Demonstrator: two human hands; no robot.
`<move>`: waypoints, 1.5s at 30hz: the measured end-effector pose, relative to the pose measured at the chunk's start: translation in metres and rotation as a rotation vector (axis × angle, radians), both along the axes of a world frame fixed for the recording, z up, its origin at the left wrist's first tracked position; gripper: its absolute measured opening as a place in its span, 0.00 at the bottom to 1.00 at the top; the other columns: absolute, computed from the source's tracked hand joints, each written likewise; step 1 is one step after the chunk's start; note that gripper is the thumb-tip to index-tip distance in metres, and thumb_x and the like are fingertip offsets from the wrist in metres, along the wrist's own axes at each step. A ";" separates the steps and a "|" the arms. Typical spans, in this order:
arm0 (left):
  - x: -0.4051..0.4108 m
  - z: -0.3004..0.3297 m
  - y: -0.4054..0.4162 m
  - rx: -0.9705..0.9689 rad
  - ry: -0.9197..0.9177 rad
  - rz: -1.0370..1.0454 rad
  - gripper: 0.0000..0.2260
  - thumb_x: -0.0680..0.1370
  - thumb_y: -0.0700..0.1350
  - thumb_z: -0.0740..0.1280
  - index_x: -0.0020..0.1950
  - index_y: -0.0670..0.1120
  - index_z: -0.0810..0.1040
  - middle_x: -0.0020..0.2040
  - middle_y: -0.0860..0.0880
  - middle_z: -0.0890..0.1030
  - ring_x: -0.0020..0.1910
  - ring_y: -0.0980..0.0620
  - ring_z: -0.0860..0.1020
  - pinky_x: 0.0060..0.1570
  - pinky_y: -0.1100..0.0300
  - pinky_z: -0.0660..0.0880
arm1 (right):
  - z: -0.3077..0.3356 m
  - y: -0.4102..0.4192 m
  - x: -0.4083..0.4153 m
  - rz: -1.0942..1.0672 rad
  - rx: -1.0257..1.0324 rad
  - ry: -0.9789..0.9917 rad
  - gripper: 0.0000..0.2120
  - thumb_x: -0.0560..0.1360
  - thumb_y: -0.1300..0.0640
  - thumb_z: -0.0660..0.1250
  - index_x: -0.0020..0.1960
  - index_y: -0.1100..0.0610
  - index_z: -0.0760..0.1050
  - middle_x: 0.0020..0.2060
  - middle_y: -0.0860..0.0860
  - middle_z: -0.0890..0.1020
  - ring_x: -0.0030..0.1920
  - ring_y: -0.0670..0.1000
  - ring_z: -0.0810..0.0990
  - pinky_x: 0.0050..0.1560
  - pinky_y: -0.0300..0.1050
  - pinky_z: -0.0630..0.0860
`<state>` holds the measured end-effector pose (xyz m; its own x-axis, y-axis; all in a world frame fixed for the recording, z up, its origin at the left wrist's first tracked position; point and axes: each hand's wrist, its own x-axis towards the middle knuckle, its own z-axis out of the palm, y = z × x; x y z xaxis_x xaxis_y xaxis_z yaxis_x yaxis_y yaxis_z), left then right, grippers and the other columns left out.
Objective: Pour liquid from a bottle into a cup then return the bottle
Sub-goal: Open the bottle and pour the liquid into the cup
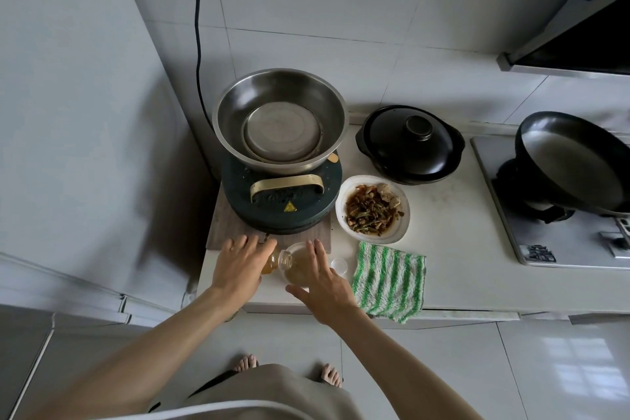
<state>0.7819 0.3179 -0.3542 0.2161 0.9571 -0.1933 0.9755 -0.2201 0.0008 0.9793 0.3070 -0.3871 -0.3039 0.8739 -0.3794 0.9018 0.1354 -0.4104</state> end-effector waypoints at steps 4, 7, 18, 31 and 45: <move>0.002 0.002 0.001 0.001 0.016 -0.002 0.33 0.65 0.40 0.78 0.68 0.49 0.70 0.59 0.45 0.80 0.57 0.43 0.76 0.54 0.47 0.74 | -0.001 0.001 0.001 -0.003 0.027 0.015 0.47 0.77 0.34 0.63 0.82 0.53 0.40 0.82 0.51 0.44 0.70 0.63 0.74 0.62 0.60 0.78; 0.003 0.005 0.000 -0.005 0.025 -0.001 0.33 0.65 0.40 0.77 0.68 0.50 0.70 0.60 0.45 0.79 0.58 0.42 0.76 0.55 0.47 0.73 | -0.003 0.001 0.003 -0.001 0.043 0.047 0.48 0.76 0.34 0.65 0.81 0.54 0.41 0.82 0.51 0.44 0.70 0.63 0.74 0.62 0.61 0.77; 0.006 0.012 -0.002 0.004 0.050 -0.006 0.34 0.67 0.39 0.75 0.71 0.50 0.67 0.62 0.44 0.77 0.60 0.42 0.74 0.57 0.48 0.72 | -0.008 -0.003 0.007 -0.114 0.003 0.105 0.52 0.73 0.33 0.69 0.81 0.57 0.45 0.77 0.55 0.59 0.68 0.64 0.75 0.64 0.62 0.76; 0.010 0.020 -0.001 0.015 0.078 -0.009 0.33 0.70 0.38 0.73 0.72 0.50 0.65 0.65 0.44 0.75 0.64 0.42 0.71 0.60 0.47 0.69 | -0.003 -0.004 0.007 -0.124 -0.006 0.120 0.51 0.74 0.34 0.69 0.81 0.58 0.45 0.77 0.55 0.60 0.69 0.63 0.73 0.66 0.61 0.74; 0.015 0.025 0.002 0.022 0.102 -0.020 0.31 0.73 0.40 0.70 0.74 0.49 0.62 0.68 0.43 0.72 0.67 0.41 0.68 0.64 0.47 0.67 | -0.003 -0.004 0.005 -0.156 -0.019 0.128 0.51 0.72 0.33 0.71 0.80 0.56 0.47 0.75 0.53 0.63 0.67 0.63 0.76 0.63 0.62 0.76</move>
<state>0.7967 0.3196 -0.3295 0.2154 0.9571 -0.1940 0.9657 -0.2382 -0.1030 0.9845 0.3034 -0.3898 -0.2123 0.9072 -0.3632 0.8516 -0.0105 -0.5240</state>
